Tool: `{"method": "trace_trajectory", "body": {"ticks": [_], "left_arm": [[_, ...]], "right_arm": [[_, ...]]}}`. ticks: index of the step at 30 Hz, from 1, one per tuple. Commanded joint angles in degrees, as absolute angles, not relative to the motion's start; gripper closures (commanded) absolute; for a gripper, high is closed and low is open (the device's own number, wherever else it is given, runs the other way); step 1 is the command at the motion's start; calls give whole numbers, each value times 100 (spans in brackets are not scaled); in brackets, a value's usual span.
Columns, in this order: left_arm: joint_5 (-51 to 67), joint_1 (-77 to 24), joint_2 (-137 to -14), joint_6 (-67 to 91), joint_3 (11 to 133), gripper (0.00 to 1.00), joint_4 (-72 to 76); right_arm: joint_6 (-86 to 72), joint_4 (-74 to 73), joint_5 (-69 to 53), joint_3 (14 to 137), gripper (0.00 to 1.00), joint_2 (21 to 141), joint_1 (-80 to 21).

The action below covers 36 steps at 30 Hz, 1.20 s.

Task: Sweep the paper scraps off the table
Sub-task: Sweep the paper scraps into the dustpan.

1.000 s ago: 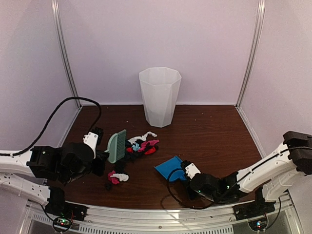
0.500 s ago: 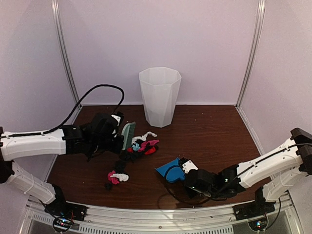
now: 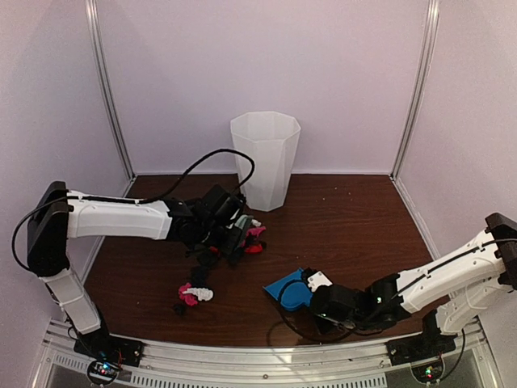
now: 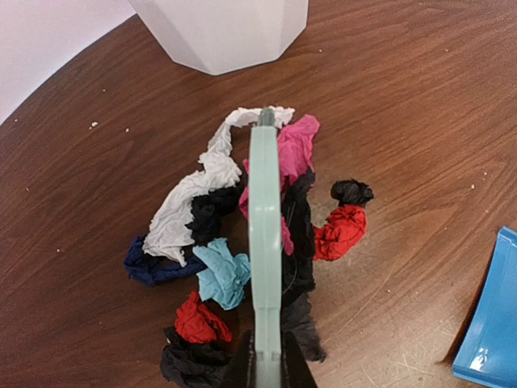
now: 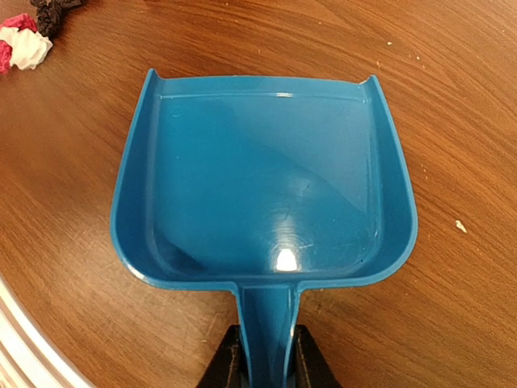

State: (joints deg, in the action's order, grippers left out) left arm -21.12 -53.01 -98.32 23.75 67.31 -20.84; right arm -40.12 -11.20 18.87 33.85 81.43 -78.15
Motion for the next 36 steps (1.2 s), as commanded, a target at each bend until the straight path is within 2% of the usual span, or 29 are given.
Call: {"method": "trace_trajectory", "body": {"ticks": [1,10,15,20,26,36], "left_arm": [[-1594,-5290,-9877,2311,6904,100,-1983],[-1191,-6031,-9396,2487,6619,100,-1986],[-1336,-6462,-9007,2536,6658,100,-2002],[-2043,-6466,-8862,2542,6894,100,-2200],[-2253,-6367,-9114,2382,7202,100,-2265],[-2080,-5953,-9913,2032,7317,100,-2188]], "right_arm": [[-4220,-1353,1842,3237,100,7959,-7908],[-4419,-1837,1820,3221,100,7708,-8180],[-4620,-2140,1772,3179,100,7585,-8358],[-4727,-2349,1710,3156,100,7386,-8474],[-4705,-2529,1794,3265,100,7317,-8473],[-4418,-2692,1914,3792,100,8212,-8456]]}}
